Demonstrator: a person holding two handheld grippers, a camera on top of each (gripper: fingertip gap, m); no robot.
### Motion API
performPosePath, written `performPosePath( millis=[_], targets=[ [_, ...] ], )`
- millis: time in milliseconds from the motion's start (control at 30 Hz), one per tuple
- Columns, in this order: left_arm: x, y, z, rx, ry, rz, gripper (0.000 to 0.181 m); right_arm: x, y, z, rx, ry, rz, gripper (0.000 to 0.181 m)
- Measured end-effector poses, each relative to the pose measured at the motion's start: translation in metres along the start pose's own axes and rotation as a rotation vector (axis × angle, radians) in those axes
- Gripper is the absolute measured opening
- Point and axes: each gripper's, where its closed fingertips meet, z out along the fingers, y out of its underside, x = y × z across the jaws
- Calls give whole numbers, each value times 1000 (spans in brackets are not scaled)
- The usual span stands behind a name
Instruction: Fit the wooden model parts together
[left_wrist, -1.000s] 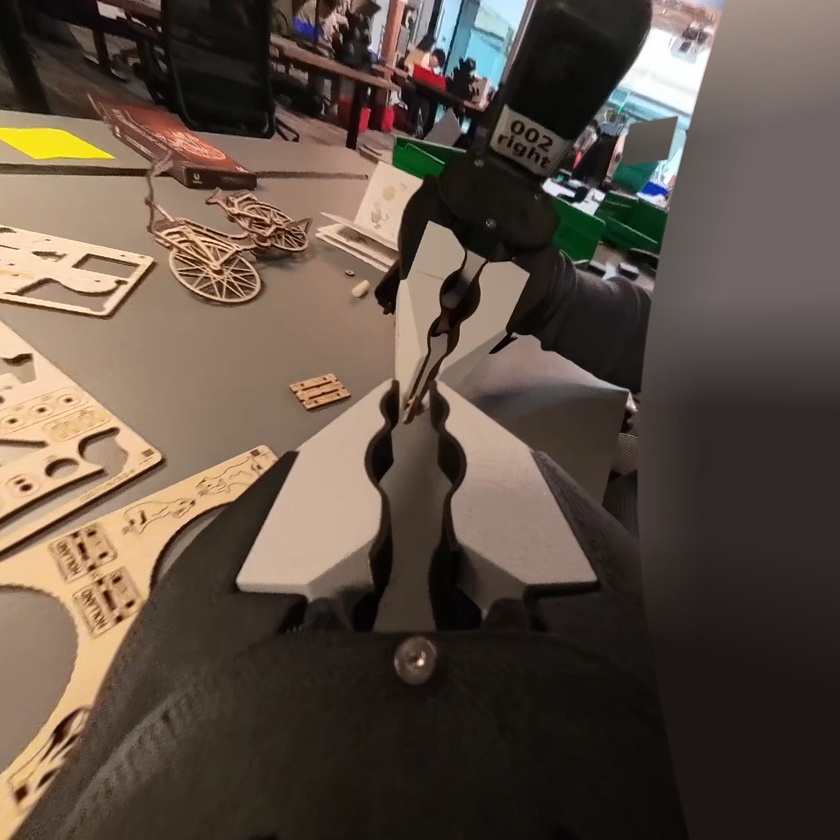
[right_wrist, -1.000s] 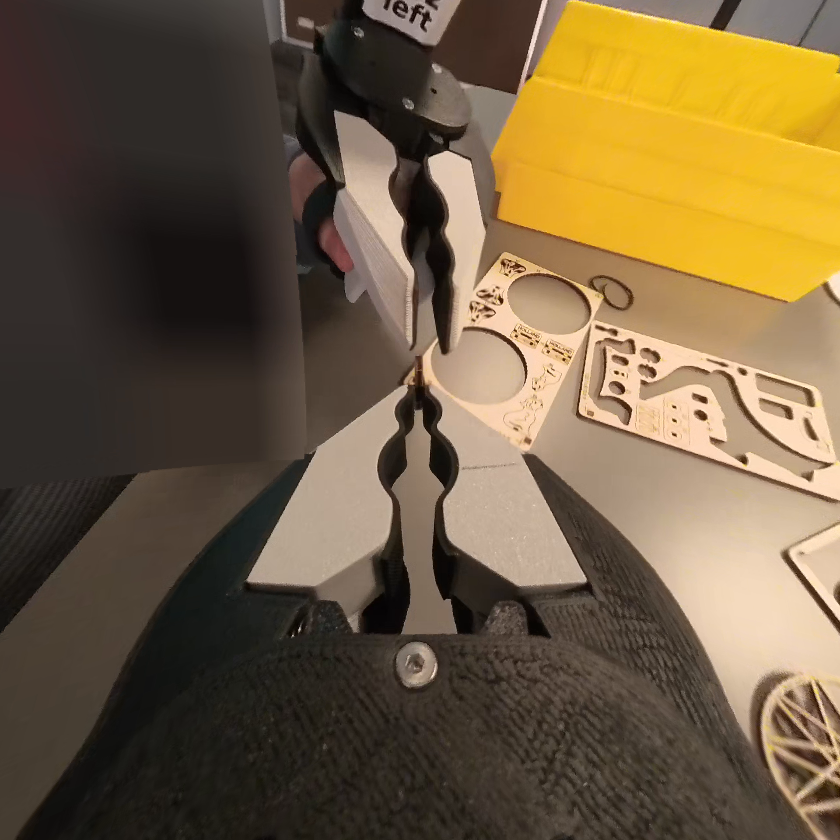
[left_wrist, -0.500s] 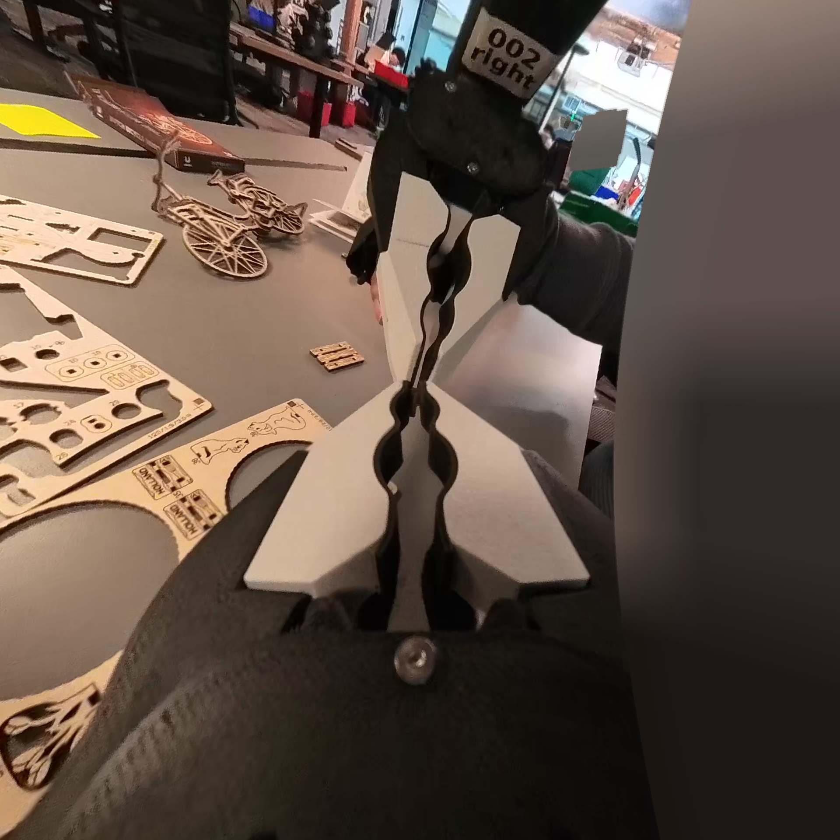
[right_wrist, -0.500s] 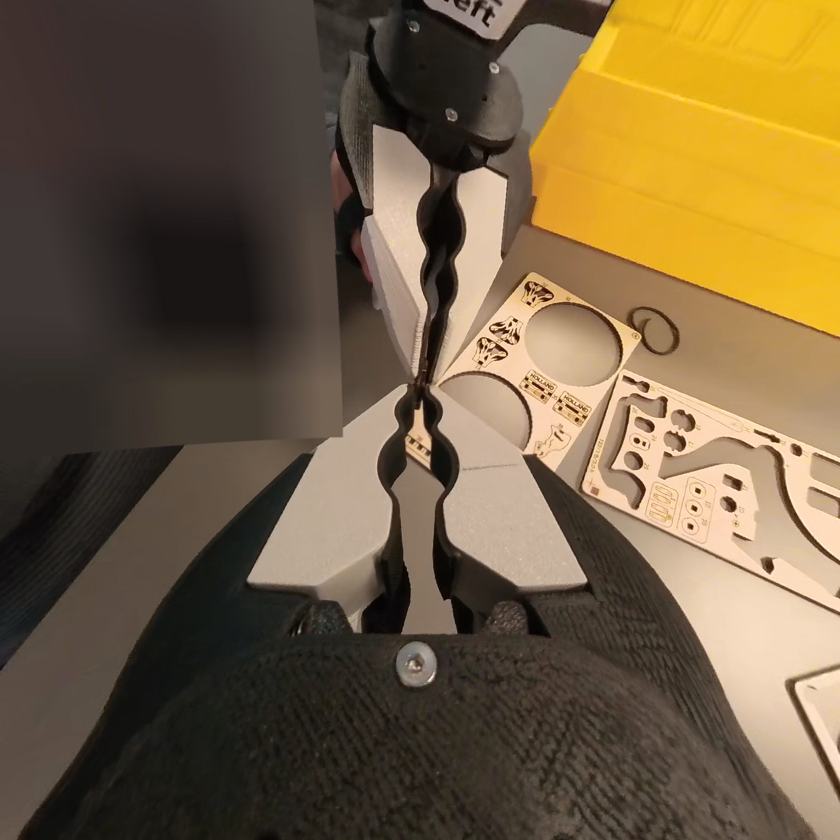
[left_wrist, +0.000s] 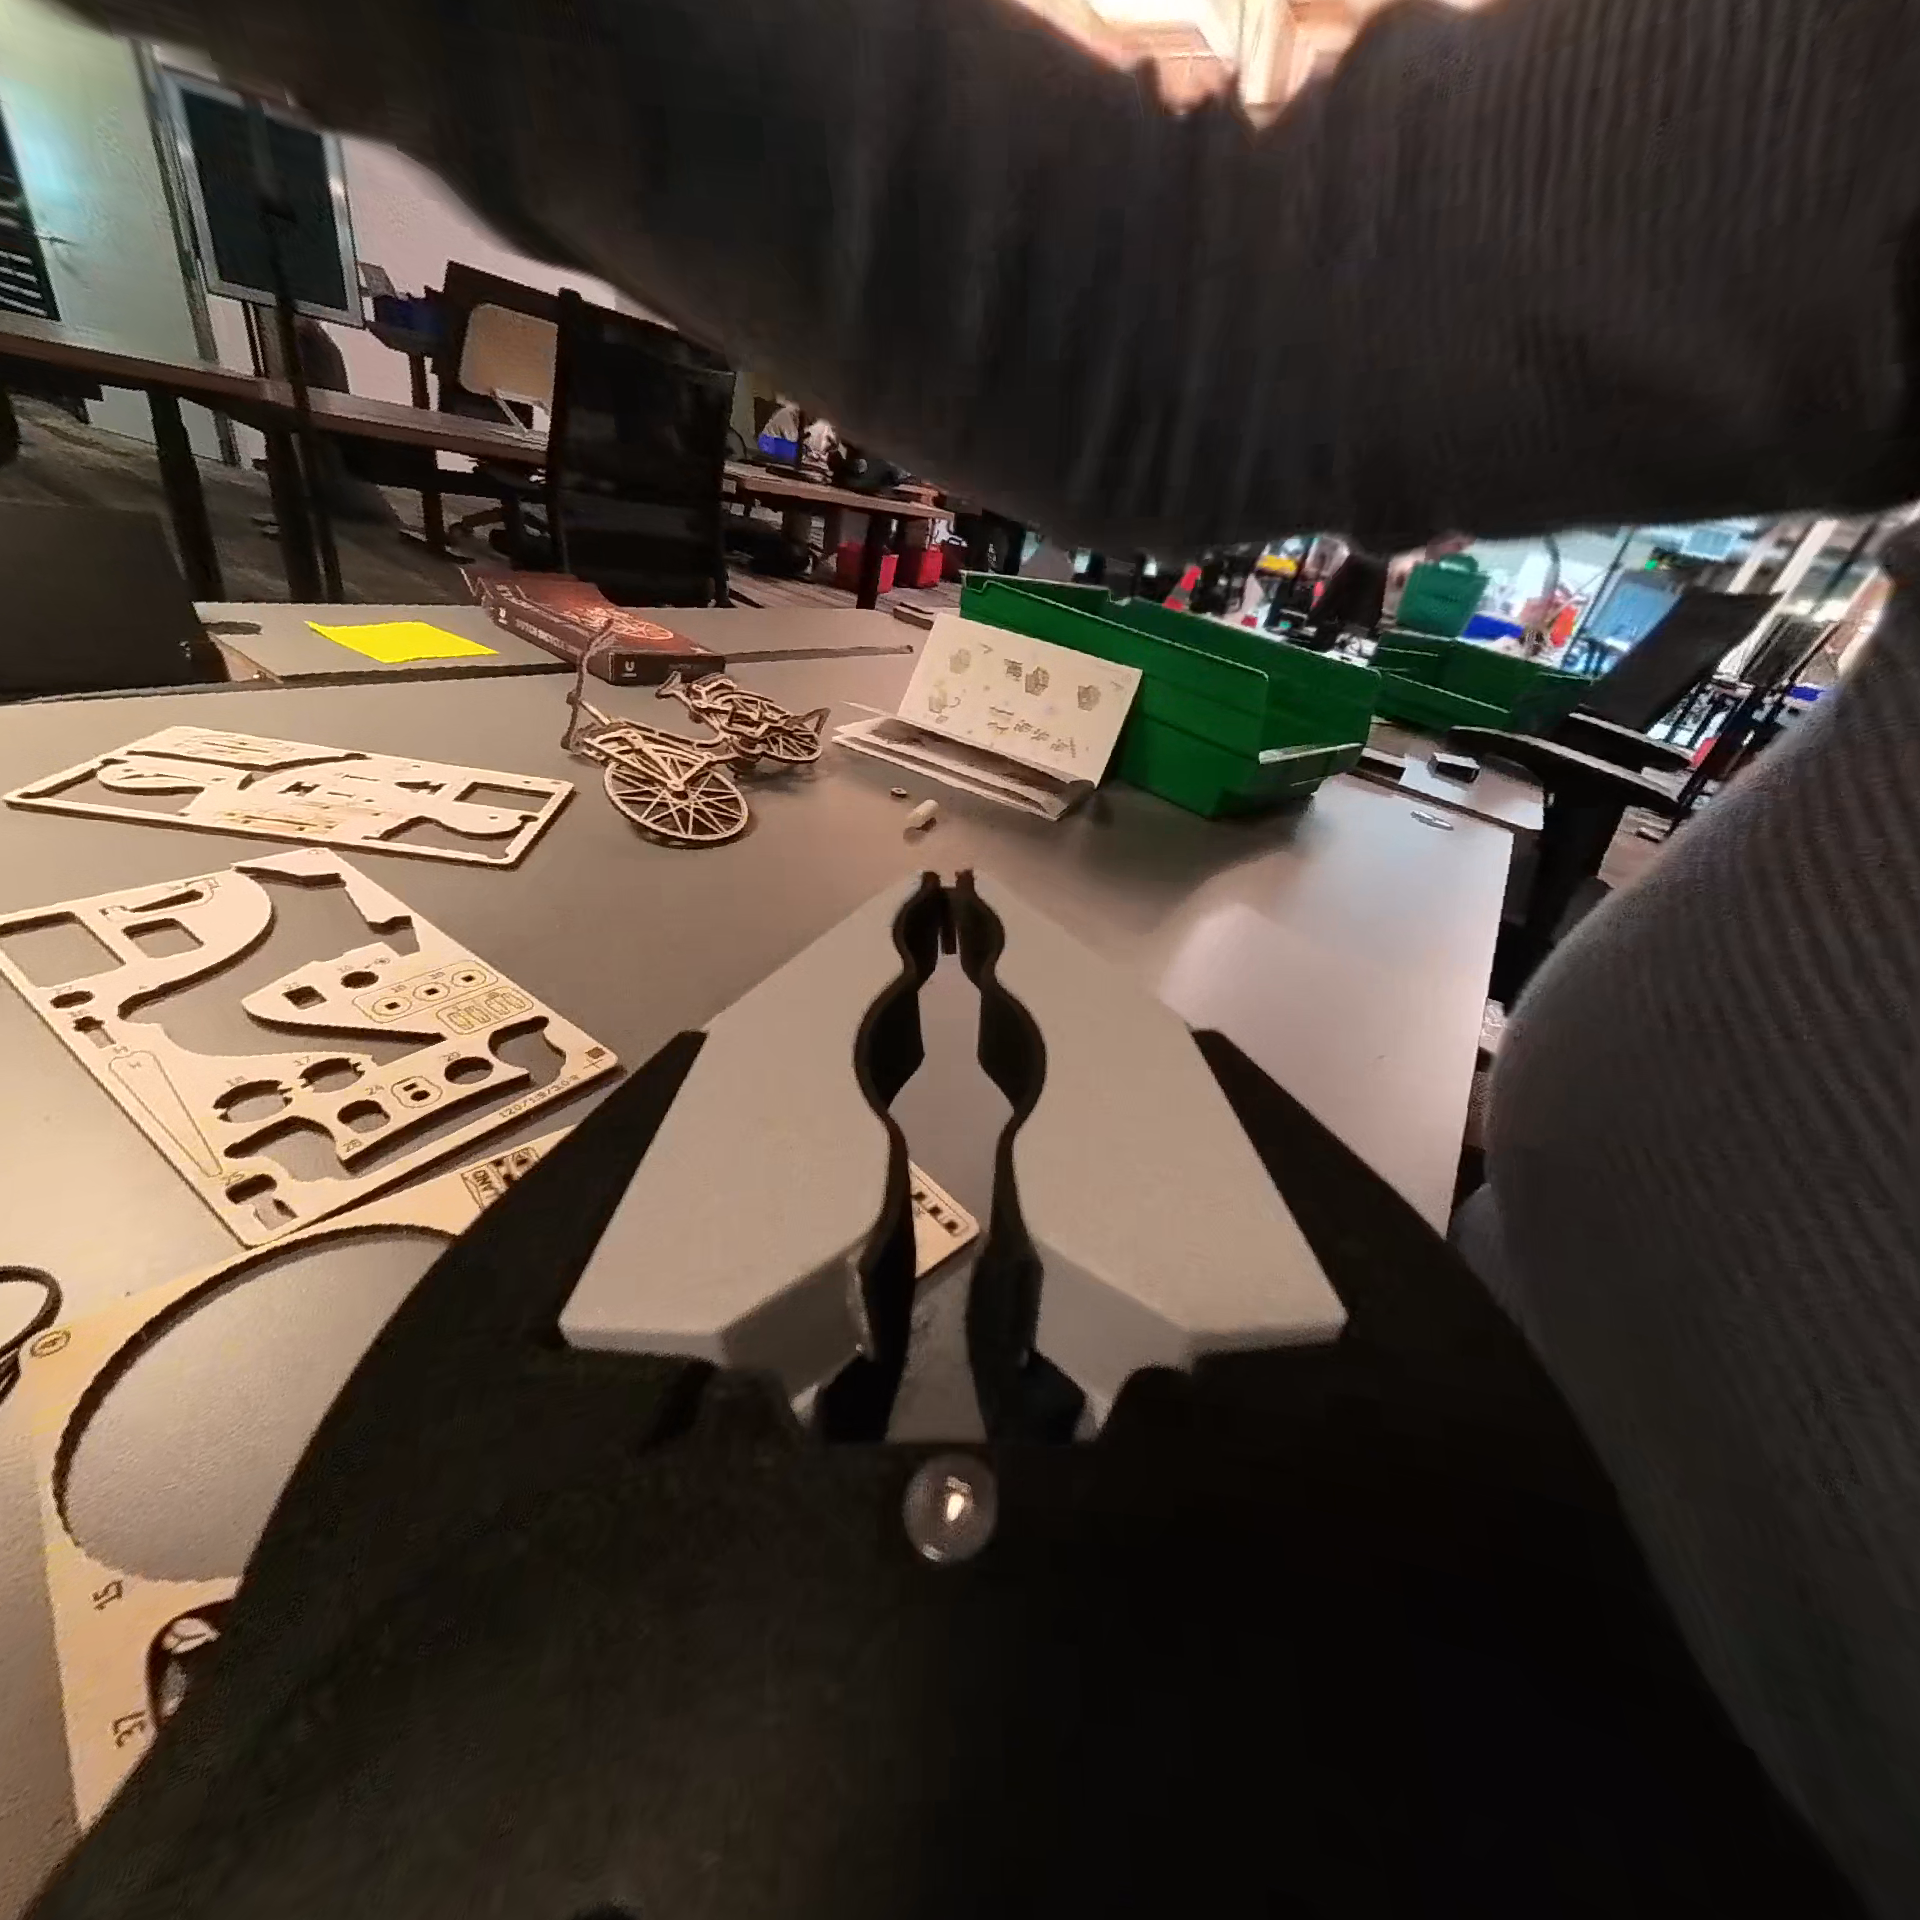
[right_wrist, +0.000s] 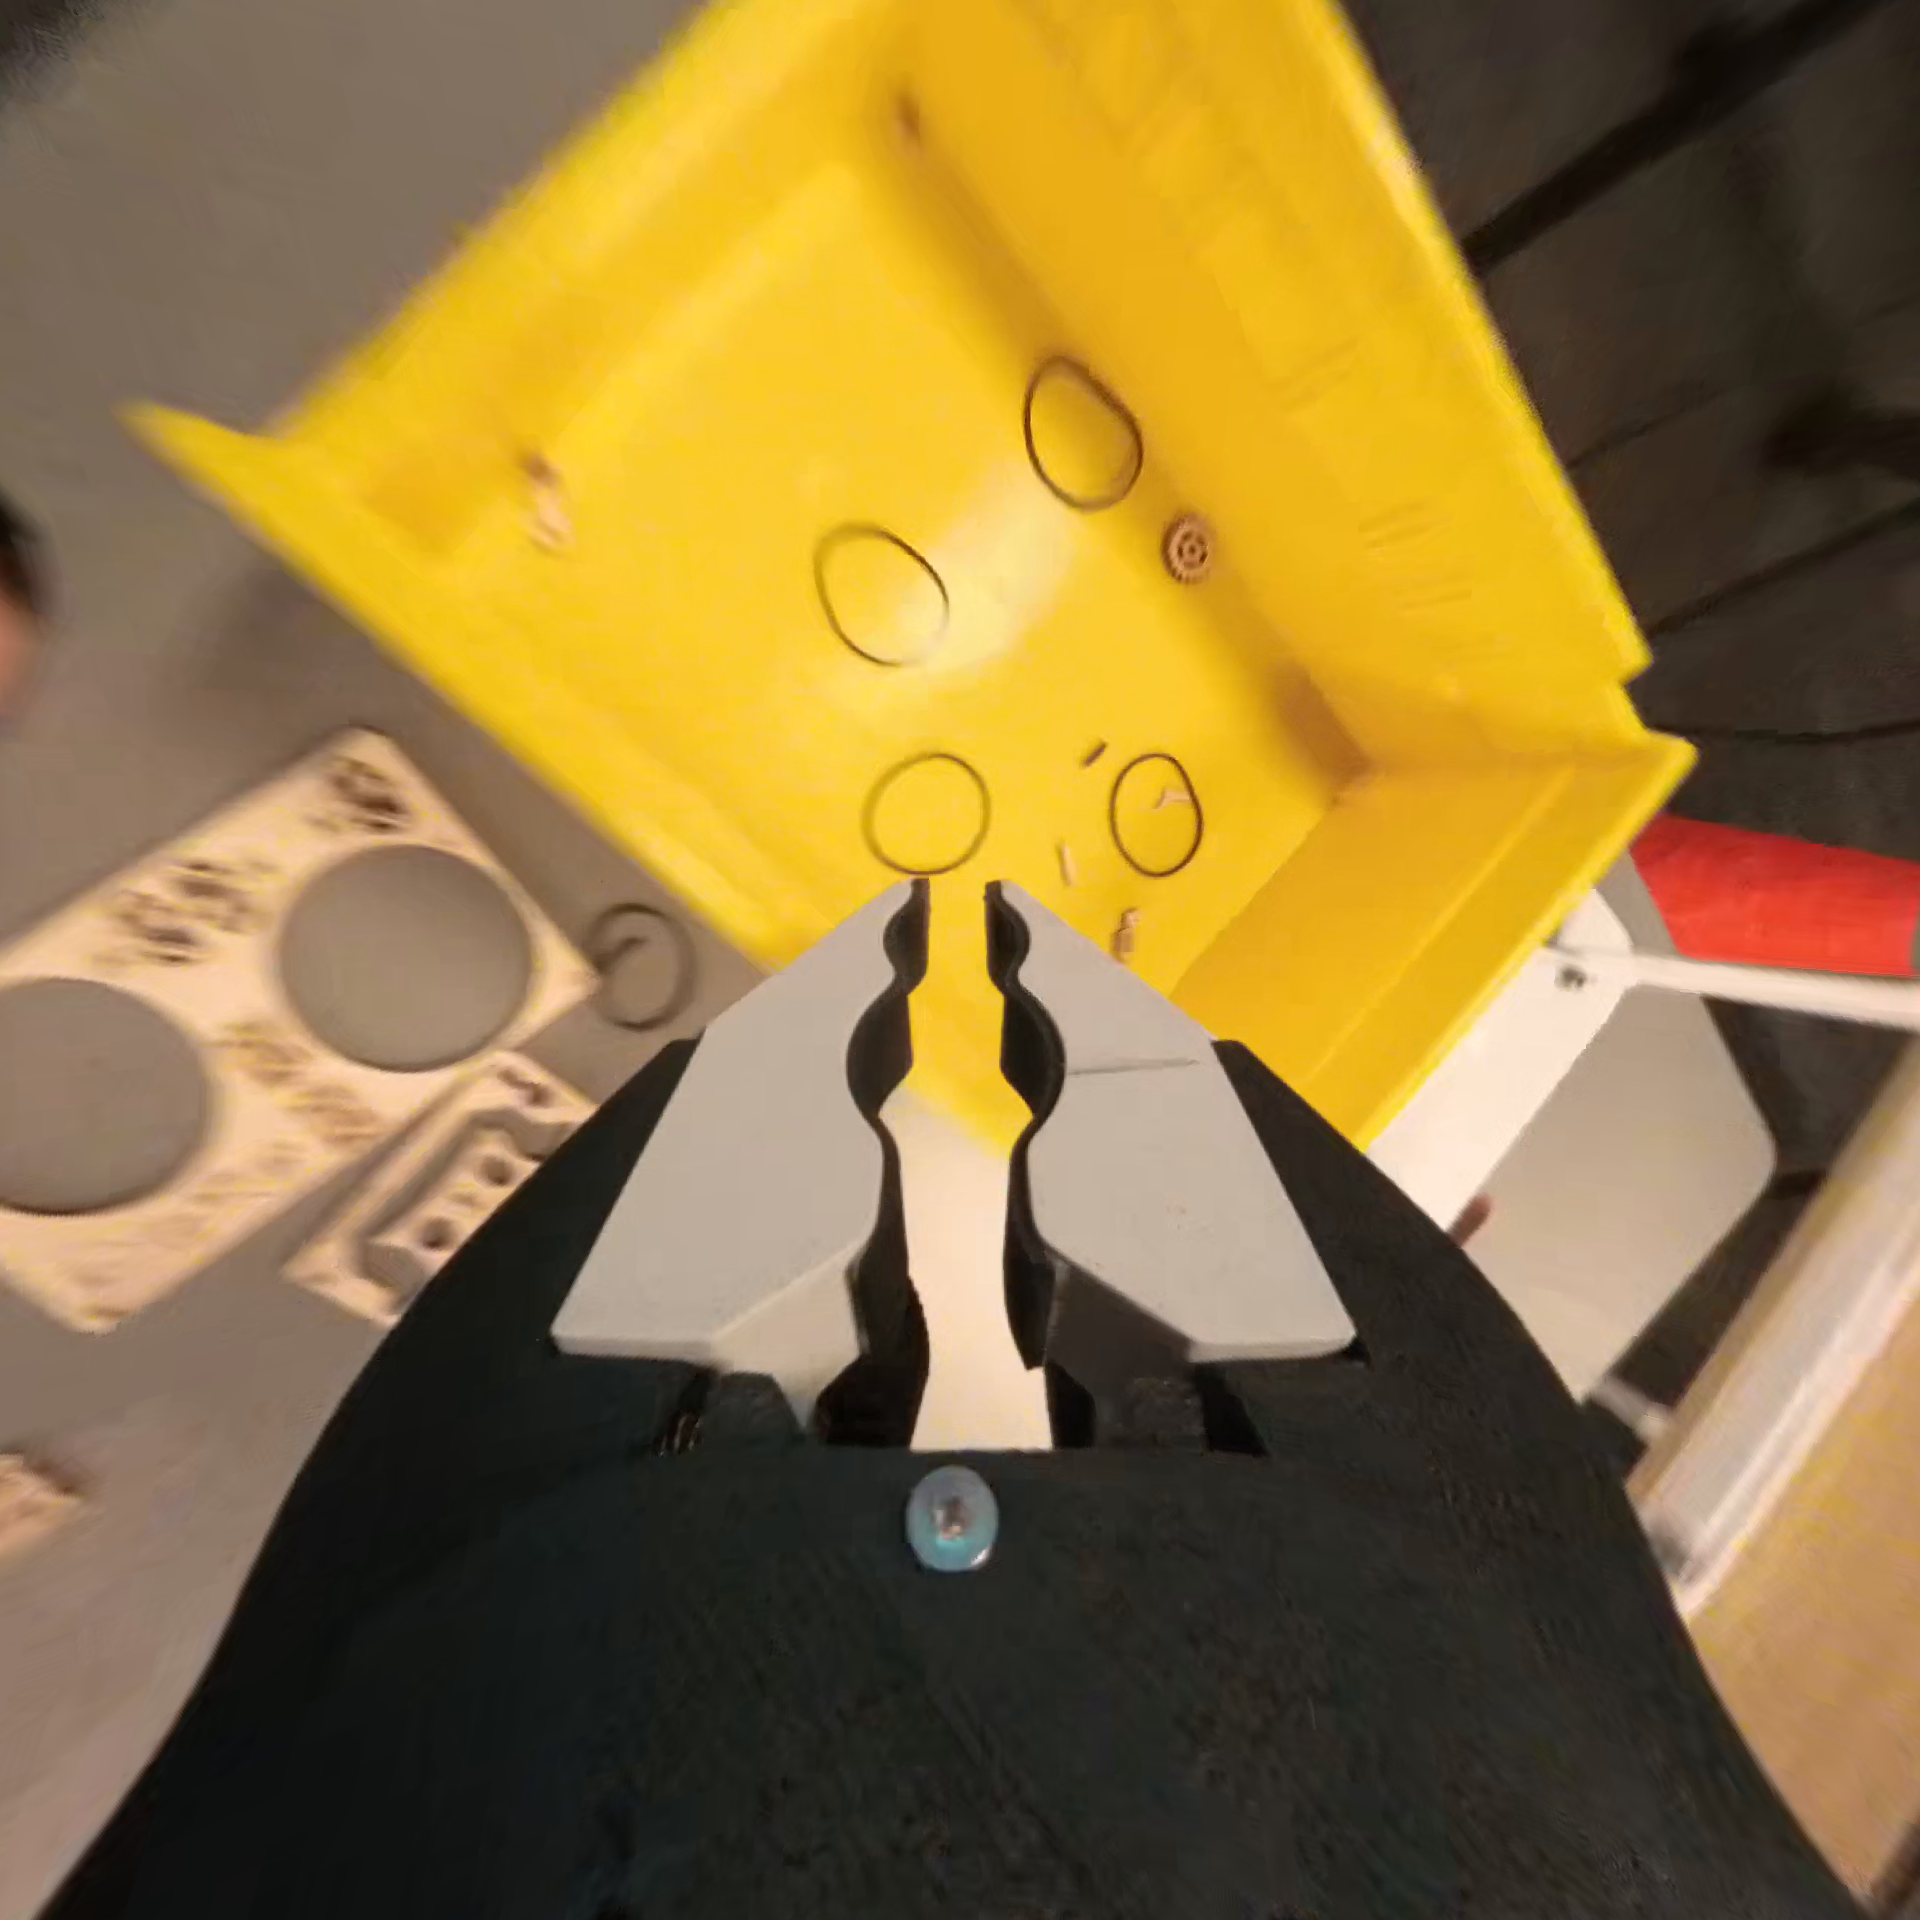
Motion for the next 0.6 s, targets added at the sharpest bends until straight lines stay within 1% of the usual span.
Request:
performPosePath(
  millis=[67, 133, 200, 233, 267, 367, 467, 600],
  targets=[
    [0, 1, 0, -4, 0, 1, 1, 23, 10, 48, -170, -76, -95, 7],
    [0, 1, 0, -1, 0, -7, 1, 33, 27, 87, -316, -159, -166, 7],
    [-1, 0, -1, 7, 10, -25, 1, 38, 42, 110, -431, -222, -220, 10],
    [-1, -1, -1, 12, 12, -35, 1, 39, 44, 118, -451, -234, -241, 10],
    [-2, -1, -2, 16, 13, -42, 1, 40, 43, 124, -447, -246, -224, 8],
    [-1, -2, -2, 21, 32, -60, 1, 39, 33, 133, -404, -281, -51, 4],
    [0, -2, -2, 22, 50, -75, 1, 39, 30, 136, -368, -306, 103, 4],
    [1, -3, -3, 32, 67, -87, 1, 43, 29, 141, -318, -308, 231, 4]
  ],
)
